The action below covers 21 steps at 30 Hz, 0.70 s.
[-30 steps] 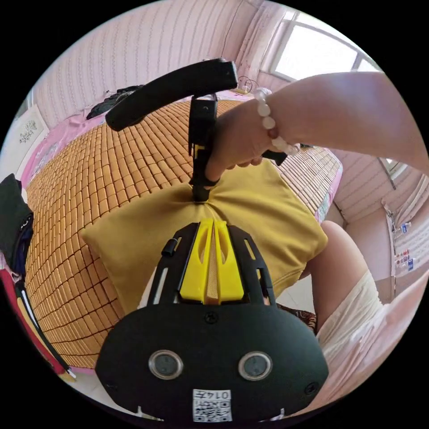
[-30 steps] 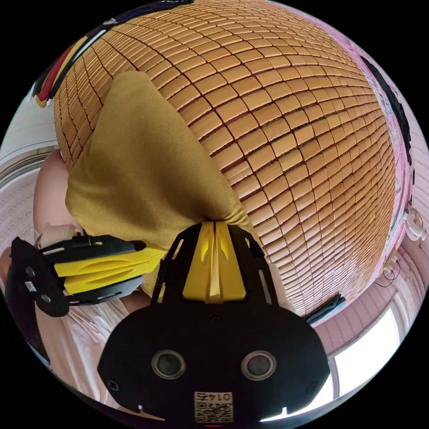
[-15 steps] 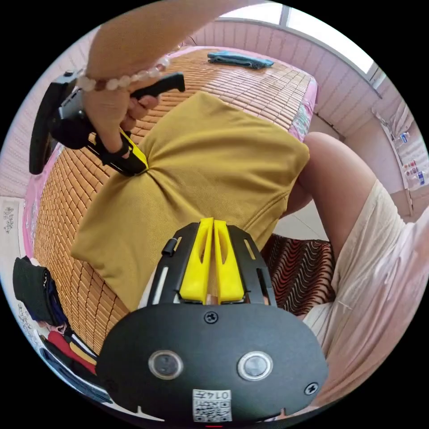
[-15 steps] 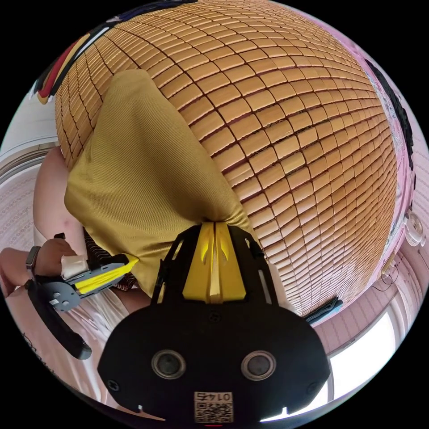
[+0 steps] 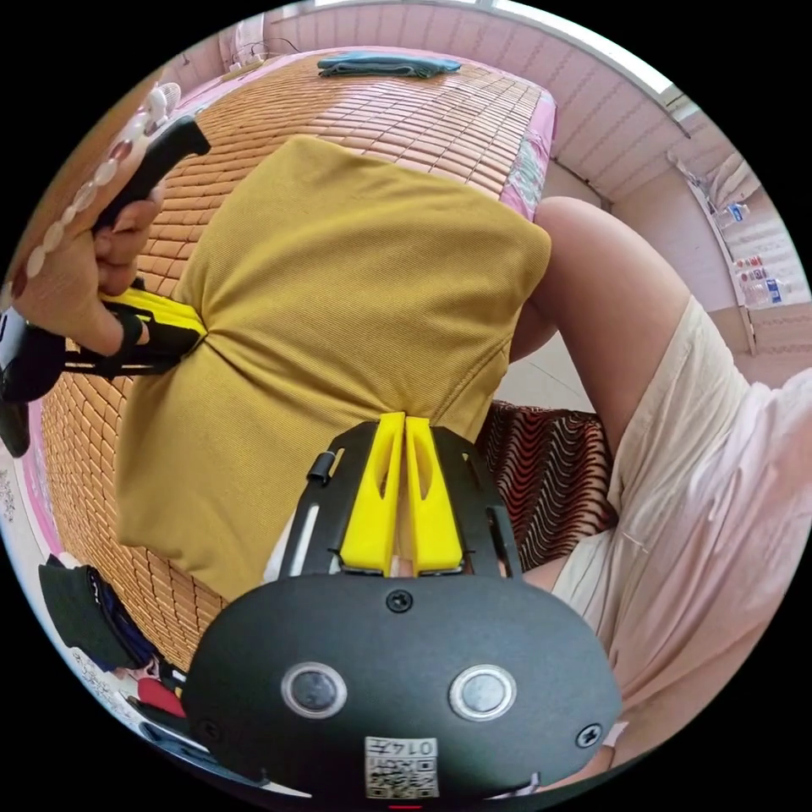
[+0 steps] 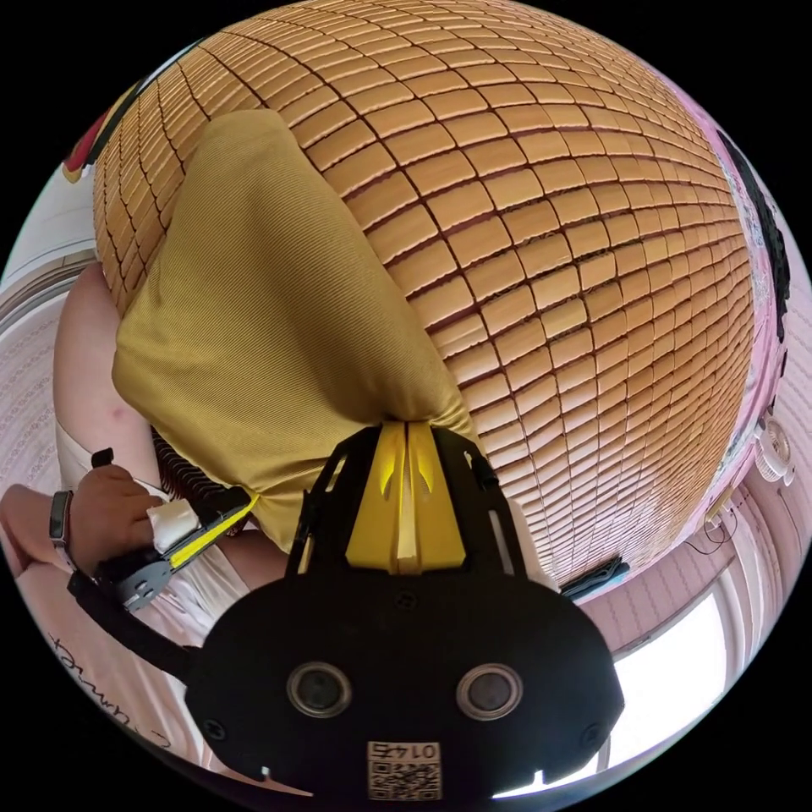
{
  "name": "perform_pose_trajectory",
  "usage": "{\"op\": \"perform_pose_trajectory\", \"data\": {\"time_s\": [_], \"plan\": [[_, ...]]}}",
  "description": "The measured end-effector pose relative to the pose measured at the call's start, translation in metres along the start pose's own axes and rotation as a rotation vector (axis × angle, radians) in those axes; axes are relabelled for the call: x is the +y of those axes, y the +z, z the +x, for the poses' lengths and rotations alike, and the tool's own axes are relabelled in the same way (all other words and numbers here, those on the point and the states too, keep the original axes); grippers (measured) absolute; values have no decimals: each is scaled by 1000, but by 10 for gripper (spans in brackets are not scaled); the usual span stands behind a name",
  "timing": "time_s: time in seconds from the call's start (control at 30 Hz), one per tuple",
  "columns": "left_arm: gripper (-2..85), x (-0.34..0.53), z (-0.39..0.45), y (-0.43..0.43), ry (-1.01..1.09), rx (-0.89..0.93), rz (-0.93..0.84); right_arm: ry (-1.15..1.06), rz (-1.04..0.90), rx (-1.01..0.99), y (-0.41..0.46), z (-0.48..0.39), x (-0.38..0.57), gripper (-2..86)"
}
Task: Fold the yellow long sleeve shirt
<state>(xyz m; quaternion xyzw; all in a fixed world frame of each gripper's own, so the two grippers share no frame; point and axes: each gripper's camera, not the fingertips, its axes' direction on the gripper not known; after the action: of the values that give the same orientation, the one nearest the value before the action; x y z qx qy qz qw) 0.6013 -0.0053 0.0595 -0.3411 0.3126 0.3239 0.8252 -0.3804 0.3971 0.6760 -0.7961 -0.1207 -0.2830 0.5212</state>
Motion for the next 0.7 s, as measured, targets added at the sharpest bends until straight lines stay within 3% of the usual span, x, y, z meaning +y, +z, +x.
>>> {"op": "perform_pose_trajectory", "data": {"time_s": [0.2,0.7], "plan": [[-10,-12,17,3,77,-98,-47,28,56,-3,4,4,23,-9],[-9,8,16,9,-9,-59,11,49,65,9,26,8,93,-9]]}}
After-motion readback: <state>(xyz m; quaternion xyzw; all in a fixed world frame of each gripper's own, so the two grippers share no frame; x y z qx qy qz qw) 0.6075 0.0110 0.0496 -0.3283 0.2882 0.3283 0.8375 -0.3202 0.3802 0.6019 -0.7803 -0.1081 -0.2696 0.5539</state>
